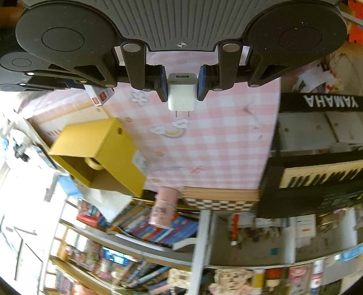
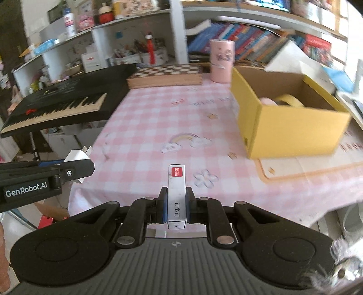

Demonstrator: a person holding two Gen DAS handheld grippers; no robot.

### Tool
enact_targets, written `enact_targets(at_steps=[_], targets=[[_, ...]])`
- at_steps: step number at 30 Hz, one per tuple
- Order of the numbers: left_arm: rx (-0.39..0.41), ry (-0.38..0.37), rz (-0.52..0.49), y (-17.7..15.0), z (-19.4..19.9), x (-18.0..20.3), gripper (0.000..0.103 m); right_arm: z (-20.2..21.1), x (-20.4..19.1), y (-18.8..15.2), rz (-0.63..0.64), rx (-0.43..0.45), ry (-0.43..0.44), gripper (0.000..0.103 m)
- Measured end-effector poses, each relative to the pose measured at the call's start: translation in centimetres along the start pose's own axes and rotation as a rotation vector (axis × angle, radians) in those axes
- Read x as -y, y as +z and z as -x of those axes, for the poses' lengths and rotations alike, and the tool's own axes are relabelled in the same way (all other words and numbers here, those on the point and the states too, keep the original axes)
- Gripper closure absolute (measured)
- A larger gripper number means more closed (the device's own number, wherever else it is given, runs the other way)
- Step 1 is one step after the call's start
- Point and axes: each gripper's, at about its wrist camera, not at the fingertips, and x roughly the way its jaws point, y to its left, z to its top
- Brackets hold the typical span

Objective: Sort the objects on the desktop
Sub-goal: 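Carry the small box and white charger over the yellow box with both grippers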

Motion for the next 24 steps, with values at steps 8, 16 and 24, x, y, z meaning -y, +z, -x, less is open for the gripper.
enact_targets(at_steps=[8, 16, 24], targets=[[-0.03, -0.105, -0.067, -0.7, -0.8, 3.3, 0.078, 2.4, 2.4, -2.0, -0.072, -0.003, -0.089, 0.089], [-0.06, -0.173, -0.13, -0.8, -1.9, 6.1, 0.078, 4.0, 4.7, -3.5, -0.141, -0.004, -0.157, 0.089], [-0.083, -0.204, -0.156, -0.5, -3.5, 8.7, 0.078, 4.4, 7.1, -3.9, -0.176, -0.009, -0.182, 0.089]])
